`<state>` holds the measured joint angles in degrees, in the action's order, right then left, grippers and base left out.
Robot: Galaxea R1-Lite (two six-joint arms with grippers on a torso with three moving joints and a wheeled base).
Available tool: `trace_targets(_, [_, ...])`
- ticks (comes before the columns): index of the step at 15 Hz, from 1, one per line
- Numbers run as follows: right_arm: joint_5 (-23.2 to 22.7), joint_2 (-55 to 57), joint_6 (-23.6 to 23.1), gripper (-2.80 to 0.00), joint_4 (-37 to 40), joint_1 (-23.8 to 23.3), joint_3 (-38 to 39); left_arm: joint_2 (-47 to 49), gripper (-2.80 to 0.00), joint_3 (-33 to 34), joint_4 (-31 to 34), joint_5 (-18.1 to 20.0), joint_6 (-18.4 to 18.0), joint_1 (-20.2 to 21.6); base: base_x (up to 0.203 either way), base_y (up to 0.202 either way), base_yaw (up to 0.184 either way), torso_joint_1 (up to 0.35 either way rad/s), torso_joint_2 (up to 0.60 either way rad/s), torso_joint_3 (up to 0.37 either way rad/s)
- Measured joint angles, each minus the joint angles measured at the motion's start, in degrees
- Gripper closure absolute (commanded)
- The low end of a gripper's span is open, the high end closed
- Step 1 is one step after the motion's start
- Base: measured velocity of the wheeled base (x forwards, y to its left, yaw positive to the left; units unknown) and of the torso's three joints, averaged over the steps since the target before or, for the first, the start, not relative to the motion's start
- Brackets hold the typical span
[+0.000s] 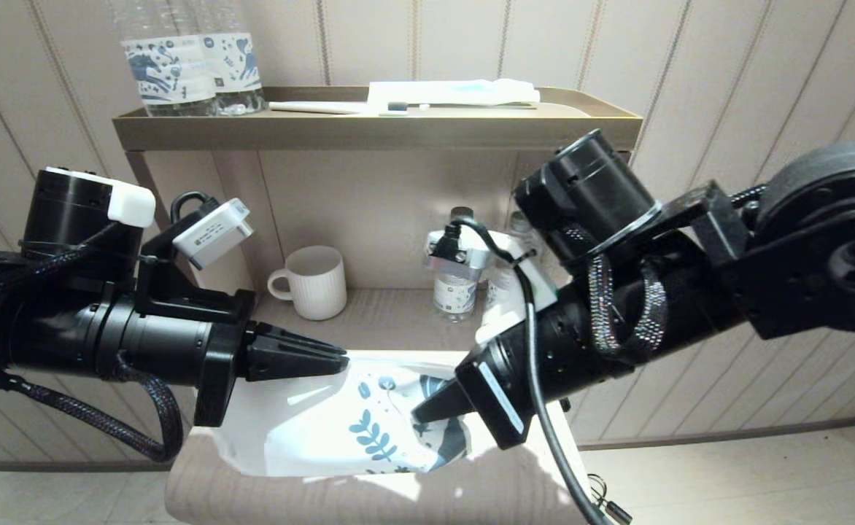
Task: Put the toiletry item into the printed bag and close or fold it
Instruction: Close the strorage bag and place it on the desk
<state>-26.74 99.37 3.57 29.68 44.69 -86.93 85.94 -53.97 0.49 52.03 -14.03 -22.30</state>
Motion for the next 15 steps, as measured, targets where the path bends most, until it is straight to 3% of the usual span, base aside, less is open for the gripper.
trace_targets(10, [-0.04, -17.64, 0.04, 0.00, -0.09, -9.31, 15.75, 0.27, 0.00, 0.17, 0.06, -0.05, -0.11, -0.02, 0.000, 0.000, 0.000, 0.000, 0.00, 0.000])
trace_targets(15, [-0.60, -19.46, 0.01, 0.00, -0.24, -10.00, 17.58, 0.90, 0.00, 0.13, 0.00, -0.11, -0.11, -0.02, 0.000, 0.000, 0.000, 0.000, 0.00, 0.000])
